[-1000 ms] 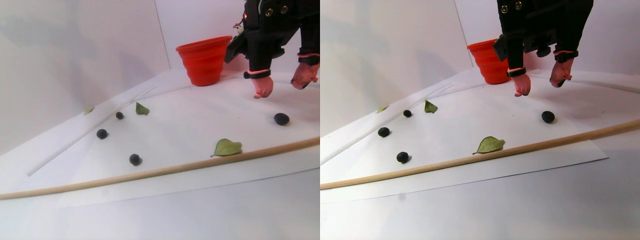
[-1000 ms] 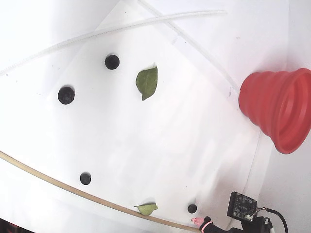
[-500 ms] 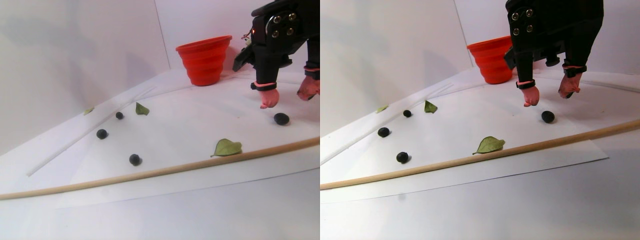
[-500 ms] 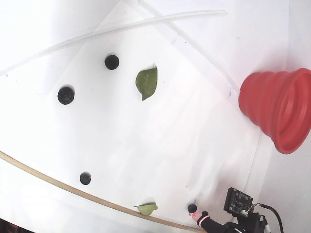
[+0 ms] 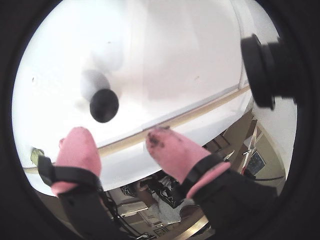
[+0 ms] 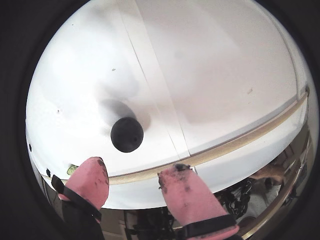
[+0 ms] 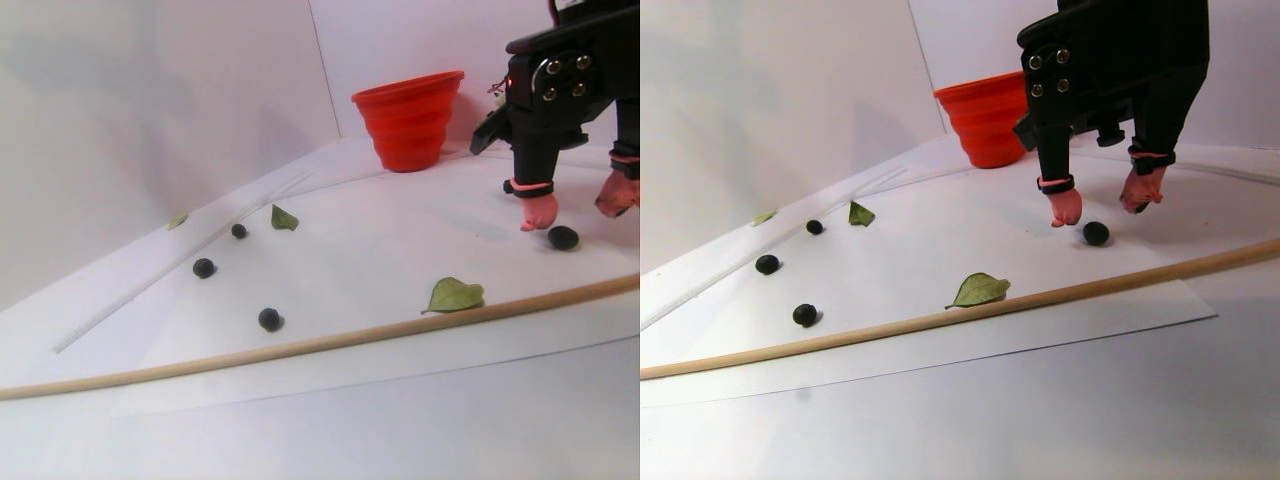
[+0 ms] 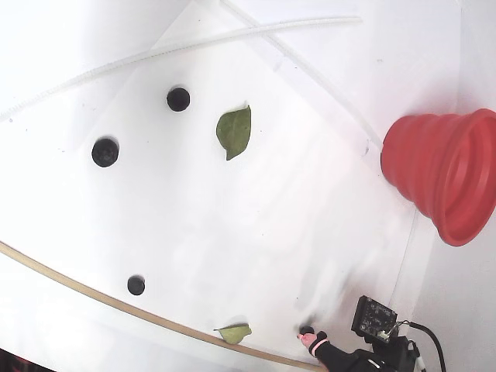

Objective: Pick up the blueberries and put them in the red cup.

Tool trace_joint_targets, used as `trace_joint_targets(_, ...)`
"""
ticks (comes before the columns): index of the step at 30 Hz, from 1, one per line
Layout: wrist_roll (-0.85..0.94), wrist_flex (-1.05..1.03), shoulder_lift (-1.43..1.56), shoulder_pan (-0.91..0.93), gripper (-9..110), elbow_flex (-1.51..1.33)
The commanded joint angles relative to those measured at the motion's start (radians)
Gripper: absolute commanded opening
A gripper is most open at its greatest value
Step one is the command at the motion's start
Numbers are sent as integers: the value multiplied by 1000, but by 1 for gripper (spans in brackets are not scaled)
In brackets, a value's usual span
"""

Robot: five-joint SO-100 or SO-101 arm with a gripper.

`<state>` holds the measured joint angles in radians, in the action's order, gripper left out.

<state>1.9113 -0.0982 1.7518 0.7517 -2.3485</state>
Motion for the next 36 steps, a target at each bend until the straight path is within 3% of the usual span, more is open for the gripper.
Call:
trace_joint_targets(1,-17,15,6,25,20,34)
trace_joint_targets(36,-124,87,-95,-17,20,67)
